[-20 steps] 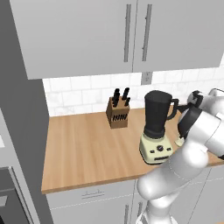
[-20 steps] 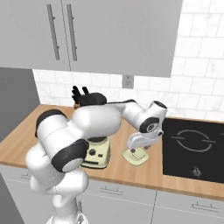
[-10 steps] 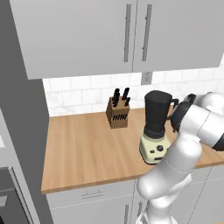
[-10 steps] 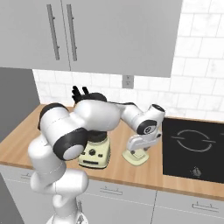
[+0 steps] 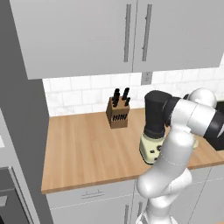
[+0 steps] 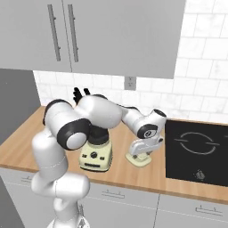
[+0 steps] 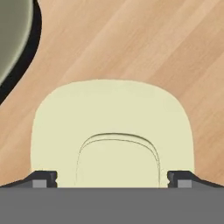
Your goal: Close the lid blender by securely placing the lid on top.
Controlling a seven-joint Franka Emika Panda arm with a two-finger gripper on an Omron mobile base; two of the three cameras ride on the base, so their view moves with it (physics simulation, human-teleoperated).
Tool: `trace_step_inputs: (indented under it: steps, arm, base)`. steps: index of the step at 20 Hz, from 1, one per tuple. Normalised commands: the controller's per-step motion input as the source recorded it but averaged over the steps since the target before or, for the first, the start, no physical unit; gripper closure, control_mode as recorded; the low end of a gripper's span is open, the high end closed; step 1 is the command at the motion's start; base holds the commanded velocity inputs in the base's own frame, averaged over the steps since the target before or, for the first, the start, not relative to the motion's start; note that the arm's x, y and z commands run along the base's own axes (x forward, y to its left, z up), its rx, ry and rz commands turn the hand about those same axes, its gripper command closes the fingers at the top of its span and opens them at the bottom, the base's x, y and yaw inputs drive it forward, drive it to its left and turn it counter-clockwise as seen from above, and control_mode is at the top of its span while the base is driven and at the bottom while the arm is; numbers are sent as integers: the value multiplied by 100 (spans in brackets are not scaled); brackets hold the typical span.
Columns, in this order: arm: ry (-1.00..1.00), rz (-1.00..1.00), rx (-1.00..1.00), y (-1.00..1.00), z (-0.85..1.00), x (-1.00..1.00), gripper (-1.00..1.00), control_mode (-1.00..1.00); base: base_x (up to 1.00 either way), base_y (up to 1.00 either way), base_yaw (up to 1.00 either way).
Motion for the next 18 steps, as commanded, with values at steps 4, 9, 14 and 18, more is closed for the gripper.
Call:
trace_step_inputs:
  steps: [4,9,14,18]
  arm:
    - [1,0,-3,0,-26,1,100,-100]
    - [1,0,-4,5,-20,0,100,-100]
    - [0,0,0,3,4,-5,100,-100]
    - [-10,0,0,0,50,-41,100,-100]
  base:
    - [0,0,0]
    - [0,0,0]
    - [0,0,0]
    - [0,0,0]
